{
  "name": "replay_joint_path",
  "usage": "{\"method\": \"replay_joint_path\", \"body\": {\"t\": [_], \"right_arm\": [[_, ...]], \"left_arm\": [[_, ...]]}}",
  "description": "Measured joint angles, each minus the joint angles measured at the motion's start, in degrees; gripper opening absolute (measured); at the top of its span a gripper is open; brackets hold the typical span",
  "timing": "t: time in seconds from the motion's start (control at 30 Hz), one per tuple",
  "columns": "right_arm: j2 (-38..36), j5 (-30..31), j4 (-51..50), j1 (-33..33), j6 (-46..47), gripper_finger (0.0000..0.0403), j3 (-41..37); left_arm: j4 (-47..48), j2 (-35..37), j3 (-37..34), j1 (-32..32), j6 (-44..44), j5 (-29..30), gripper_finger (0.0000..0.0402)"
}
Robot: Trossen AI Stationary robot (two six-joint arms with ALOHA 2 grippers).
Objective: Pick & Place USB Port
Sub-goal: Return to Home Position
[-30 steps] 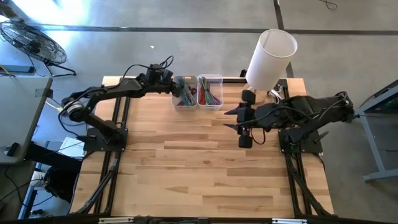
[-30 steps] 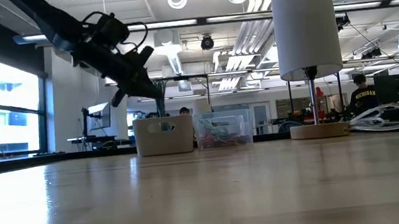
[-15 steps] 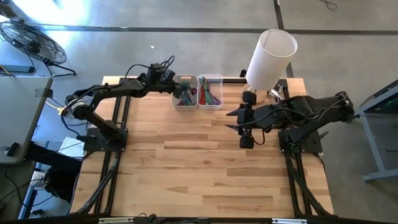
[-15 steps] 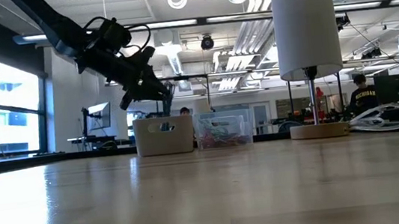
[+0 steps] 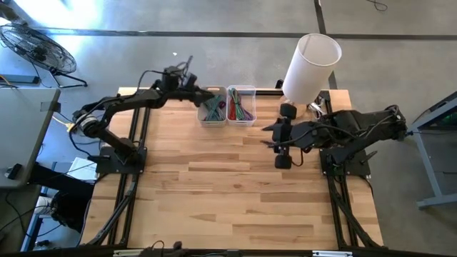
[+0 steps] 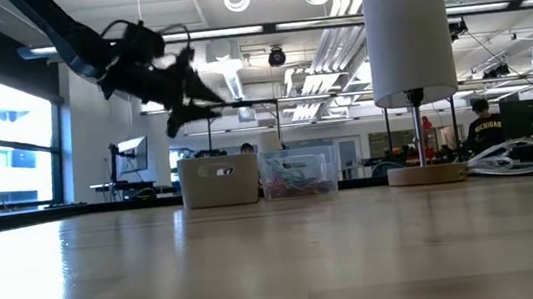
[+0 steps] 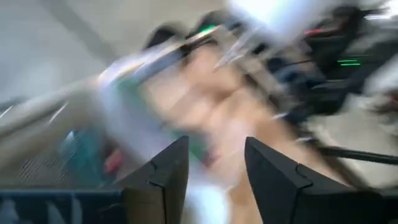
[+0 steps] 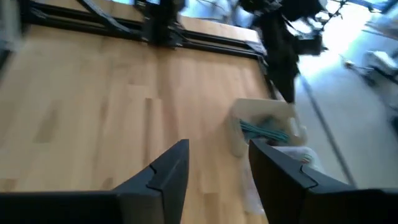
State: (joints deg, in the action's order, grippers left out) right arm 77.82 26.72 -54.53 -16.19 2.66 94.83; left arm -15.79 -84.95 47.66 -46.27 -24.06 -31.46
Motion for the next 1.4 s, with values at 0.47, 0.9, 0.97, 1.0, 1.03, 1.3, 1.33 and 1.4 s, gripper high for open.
{"method": "replay_joint_path", "body": {"t": [0.47, 0.9, 0.97, 1.0, 1.03, 1.3, 1.33, 1.4], "right_arm": [[-11.43, 1.96, -2.17, 0.04, -2.17, 0.0003, -0.02], [-28.66, -1.38, -13.73, 0.02, 8.3, 0.0, -0.06], [-30.83, -1.65, -14.05, 0.02, 9.49, 0.0, -1.13], [-32.0, -2.02, -14.13, 0.02, 10.15, 0.0, -2.18], [-33.27, -2.24, -14.05, 0.02, 10.87, 0.0, -3.49], [-45.89, -5.31, -2.51, 0.04, 15.6, 0.0, -23.9], [-47.42, -6.15, 0.45, 0.04, 15.55, 0.0, -27.14], [-50.29, -7.26, 6.02, 0.02, 15.54, 0.0, -33.44]], "left_arm": [[-12.19, 27.18, 0.09, -0.99, 10.97, -14.39, 0.0003], [39.91, 67.38, 0.09, -0.97, 28.56, -0.92, 0.0001], [45.74, 72.64, 0.09, -0.97, 28.8, 2.05, 0.0], [48.02, 75.23, 0.09, -0.97, 28.77, 3.22, 0.0], [50.01, 77.57, 0.09, -0.97, 28.76, 4.24, 0.0], [61.81, 83.92, 2.05, -1.06, 27.87, 8.33, 0.0], [61.27, 83.87, 2.05, -1.19, 28.02, 7.7, 0.0], [60.81, 84.03, 1.59, -2.52, 27.9, 6.93, 0.0]]}}
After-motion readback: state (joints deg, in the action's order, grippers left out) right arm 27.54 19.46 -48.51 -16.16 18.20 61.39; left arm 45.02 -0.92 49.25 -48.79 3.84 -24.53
